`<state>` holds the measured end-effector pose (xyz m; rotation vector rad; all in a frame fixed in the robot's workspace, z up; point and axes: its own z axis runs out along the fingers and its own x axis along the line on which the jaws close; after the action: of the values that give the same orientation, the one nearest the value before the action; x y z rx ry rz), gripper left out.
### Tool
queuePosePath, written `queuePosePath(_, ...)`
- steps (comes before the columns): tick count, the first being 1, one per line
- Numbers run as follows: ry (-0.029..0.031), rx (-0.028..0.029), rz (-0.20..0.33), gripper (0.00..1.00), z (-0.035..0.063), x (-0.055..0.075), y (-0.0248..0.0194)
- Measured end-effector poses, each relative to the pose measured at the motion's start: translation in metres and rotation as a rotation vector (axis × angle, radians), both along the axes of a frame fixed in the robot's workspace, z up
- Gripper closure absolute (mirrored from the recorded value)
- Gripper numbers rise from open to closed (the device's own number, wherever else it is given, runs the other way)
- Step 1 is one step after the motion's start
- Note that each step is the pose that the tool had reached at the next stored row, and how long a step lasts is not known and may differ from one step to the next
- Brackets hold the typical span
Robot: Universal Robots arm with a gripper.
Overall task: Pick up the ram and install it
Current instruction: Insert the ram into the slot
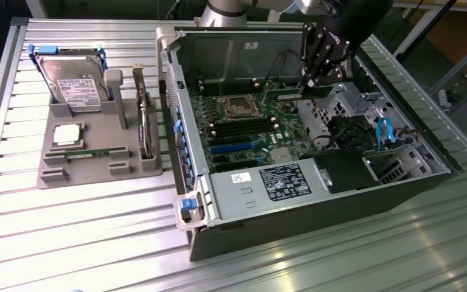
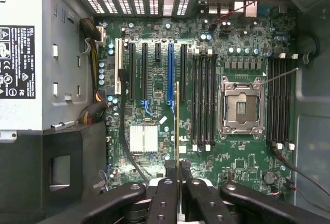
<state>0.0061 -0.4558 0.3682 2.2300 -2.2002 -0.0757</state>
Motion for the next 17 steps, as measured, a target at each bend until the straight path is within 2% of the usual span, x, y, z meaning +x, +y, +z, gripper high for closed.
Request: queuePosePath(17, 0.0, 0.0, 0.0, 0.89, -0.023, 0.0, 0.0)
